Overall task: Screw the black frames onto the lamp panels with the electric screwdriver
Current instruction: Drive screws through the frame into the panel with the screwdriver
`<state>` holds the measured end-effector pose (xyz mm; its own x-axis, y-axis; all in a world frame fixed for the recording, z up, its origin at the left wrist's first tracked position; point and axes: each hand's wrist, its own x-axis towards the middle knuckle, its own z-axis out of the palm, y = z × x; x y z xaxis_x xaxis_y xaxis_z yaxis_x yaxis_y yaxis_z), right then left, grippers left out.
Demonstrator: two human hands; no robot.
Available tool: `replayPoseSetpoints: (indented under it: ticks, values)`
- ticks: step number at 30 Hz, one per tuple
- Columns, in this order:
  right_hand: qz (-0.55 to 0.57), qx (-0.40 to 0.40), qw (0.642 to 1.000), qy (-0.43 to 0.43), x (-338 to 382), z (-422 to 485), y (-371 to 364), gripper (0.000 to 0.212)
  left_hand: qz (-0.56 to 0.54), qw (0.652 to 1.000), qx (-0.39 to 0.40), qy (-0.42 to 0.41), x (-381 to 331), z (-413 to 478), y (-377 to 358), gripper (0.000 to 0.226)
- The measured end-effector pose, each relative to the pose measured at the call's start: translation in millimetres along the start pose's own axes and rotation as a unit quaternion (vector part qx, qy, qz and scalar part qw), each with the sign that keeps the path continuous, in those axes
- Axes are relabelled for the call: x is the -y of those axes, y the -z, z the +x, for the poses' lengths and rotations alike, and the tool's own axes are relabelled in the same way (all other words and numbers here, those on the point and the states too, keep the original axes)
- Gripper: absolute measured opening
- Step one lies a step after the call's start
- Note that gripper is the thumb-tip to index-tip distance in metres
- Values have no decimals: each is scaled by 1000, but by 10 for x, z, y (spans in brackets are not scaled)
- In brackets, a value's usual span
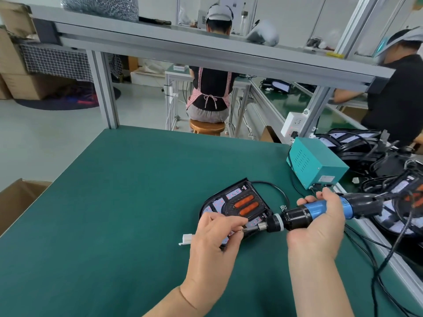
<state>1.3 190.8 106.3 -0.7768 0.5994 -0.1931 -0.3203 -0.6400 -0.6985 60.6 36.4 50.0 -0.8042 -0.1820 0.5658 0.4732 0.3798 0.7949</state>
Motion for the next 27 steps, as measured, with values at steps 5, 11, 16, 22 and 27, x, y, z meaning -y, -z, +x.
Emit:
replayPoseSetpoints:
  ticks: [5, 11, 16, 22, 27]
  values:
    - [-12, -39, 998, -47, -23, 16, 5, 16, 69, 988, -30, -136, 112, 4, -12, 26]
    - [-21, -42, 998, -50, -50, 55, -56, 15, 94, 991, -4, -92, 157, 40, 42, 48]
    - [-14, -34, 999, -20, -58, 147, -241, 15, 67, 998, -7, -5, 263, 92, 135, 58]
    - [-34, -20, 999, 30, -155, 244, -453, 27, 107, 990, -26, 88, 431, 279, 263, 54]
    - [-41, 8, 996, 76, -296, 254, -635, 16, 82, 962, 112, 237, 601, 442, 285, 60]
